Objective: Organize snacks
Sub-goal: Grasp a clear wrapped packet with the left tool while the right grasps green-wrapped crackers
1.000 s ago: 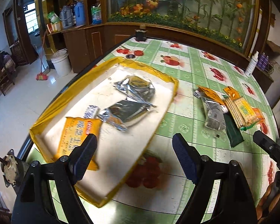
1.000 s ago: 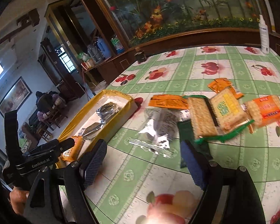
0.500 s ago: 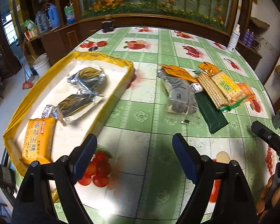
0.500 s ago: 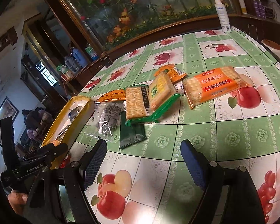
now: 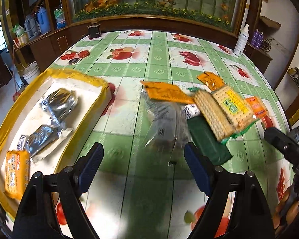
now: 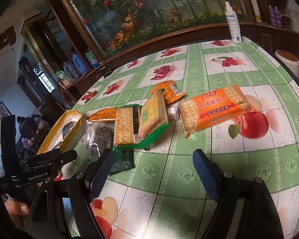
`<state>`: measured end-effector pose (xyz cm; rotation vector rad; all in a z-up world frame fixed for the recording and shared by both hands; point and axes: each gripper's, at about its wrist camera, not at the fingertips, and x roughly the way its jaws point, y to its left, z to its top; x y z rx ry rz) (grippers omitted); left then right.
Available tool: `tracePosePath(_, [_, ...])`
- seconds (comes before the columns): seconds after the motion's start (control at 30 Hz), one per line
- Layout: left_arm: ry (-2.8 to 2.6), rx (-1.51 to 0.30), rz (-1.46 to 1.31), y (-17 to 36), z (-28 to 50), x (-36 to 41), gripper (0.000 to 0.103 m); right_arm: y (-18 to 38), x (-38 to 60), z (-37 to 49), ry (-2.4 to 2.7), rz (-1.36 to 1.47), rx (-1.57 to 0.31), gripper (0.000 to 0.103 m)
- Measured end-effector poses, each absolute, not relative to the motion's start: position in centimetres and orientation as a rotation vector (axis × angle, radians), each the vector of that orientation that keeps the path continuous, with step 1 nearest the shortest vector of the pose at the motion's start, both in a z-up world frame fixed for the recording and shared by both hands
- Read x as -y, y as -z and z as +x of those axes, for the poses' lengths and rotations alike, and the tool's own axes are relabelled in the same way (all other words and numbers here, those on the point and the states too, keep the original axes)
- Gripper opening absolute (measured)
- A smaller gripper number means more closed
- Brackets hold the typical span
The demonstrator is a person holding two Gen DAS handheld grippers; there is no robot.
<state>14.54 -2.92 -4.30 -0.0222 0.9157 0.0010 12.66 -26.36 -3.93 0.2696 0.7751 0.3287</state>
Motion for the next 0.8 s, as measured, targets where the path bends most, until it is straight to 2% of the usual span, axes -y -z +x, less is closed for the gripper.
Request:
tracePosePath(0.13, [0.011,-0.922,-0.019,4.8,16.5,3.9,0.083,2.5,24.8,15.6,-0.346,0.189,-0.755,0.078])
tracePosePath(0.27, [0.000,-0.930,0.006,5.4,17.9,4.6,0.083,3.0,22.8,18.3,-0.336,0.098,-0.783,0.063])
tracePosePath(0.43, [0.009,-0.951,0.015,6.8,19.0,4.8,0.083,5.4,21.6,20.3,-0.297,0.021,-0.862,0.053])
tracePosePath(0.7, [-0.050,-0.956,-0.025,8.3,19.2,2.8,0.085,5.9,19.0,19.6,-0.300,-0.132,-0.829,0.053])
tracePosePath(0.8, [-0.035,-0.955,-0.033,8.2,18.9,2.4,0.081,6.2,18.8,19.7,-0.262,-0.183,-0.824,0.050])
